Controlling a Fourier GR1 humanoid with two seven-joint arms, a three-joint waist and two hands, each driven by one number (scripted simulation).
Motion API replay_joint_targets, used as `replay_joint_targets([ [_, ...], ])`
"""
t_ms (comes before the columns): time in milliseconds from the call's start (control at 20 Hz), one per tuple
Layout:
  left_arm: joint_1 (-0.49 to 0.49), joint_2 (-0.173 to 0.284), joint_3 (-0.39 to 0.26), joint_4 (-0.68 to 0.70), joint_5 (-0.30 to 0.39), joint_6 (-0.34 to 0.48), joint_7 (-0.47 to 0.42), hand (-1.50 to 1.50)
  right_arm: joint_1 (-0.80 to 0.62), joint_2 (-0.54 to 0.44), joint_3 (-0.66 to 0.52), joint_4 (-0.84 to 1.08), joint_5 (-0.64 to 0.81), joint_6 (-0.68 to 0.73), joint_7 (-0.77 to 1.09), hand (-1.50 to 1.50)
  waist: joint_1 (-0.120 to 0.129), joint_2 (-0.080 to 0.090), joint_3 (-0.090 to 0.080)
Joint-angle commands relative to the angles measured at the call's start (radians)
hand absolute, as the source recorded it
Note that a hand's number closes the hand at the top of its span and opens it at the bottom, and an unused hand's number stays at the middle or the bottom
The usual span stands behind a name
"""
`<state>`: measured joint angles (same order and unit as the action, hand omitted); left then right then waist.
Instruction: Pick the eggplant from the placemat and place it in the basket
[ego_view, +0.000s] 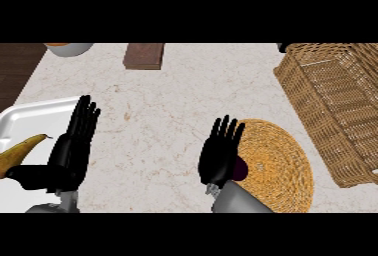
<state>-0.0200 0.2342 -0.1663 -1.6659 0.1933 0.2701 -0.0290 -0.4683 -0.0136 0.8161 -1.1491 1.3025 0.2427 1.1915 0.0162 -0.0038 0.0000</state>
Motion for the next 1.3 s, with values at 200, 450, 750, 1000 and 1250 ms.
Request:
replay_joint_targets([
  [200,-0.05,-0.018,0.005,0.037,-0.017,-0.003,0.025,0.0,-0.035,0.013,0.032,0.053,-0.045,0.005,0.206,-1.5,0.002,0.006,0.0],
  [450,-0.006,-0.027,-0.01,-0.002,-0.018,-0.01,0.03,0.0,0.003,0.013,-0.01,0.111,0.024,-0.047,0.159,-1.5,-0.005,0.005,0.0],
  [750,-0.021,-0.035,0.029,0.041,-0.025,-0.014,-0.015,0.0,0.01,0.014,-0.059,0.129,0.029,-0.064,0.105,1.5,-0.008,0.006,0.0],
  [1000,-0.035,-0.078,-0.029,0.016,-0.072,0.027,0.028,0.0,-0.021,0.012,-0.1,0.233,0.043,-0.017,-0.032,1.5,-0.011,0.006,0.0],
  [1250,-0.045,-0.041,0.031,0.019,-0.047,-0.001,0.043,0.0,-0.034,0.014,-0.065,0.172,0.054,0.064,-0.016,1.5,-0.012,0.004,0.0],
])
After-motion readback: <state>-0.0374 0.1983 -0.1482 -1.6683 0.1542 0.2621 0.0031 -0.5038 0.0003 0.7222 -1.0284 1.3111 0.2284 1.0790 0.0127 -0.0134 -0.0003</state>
